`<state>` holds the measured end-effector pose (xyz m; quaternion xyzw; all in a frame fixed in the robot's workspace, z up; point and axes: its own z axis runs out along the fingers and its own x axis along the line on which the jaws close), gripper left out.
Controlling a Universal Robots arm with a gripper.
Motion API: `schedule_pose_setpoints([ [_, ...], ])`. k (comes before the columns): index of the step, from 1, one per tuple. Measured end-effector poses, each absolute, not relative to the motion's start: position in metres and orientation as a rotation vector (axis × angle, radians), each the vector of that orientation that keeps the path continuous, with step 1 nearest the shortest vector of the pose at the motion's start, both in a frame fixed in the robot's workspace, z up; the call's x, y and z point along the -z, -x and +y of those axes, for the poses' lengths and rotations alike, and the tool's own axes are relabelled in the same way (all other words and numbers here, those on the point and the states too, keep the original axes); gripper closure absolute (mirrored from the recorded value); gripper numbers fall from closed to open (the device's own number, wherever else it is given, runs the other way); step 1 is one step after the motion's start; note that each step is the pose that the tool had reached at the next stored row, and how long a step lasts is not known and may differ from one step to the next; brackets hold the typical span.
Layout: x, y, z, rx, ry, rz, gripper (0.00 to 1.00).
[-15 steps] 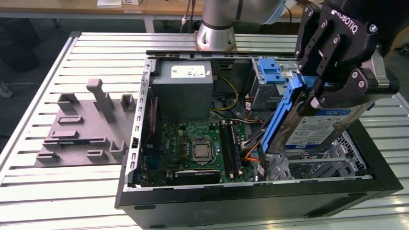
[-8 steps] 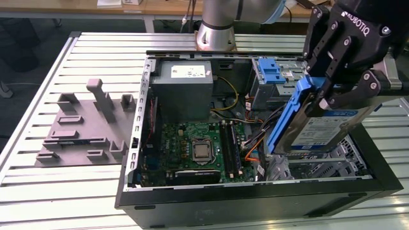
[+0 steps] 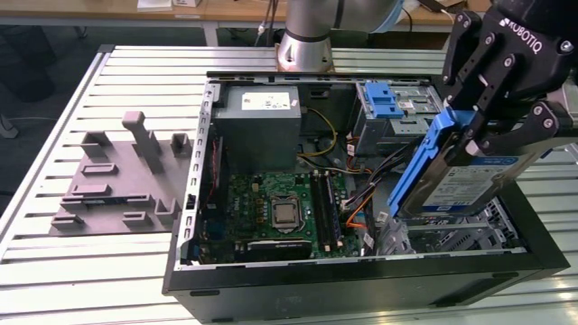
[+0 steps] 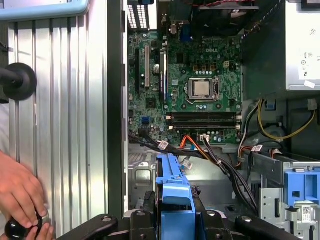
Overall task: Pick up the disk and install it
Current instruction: 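Insert the disk into the insertion slot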
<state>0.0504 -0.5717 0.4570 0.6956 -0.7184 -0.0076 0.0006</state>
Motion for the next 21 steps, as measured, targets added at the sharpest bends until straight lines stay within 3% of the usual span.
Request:
schedule_pose_setpoints([
  [21, -0.451, -0.065, -0.567, 0.024, -2.185, -2.256, 0.64],
])
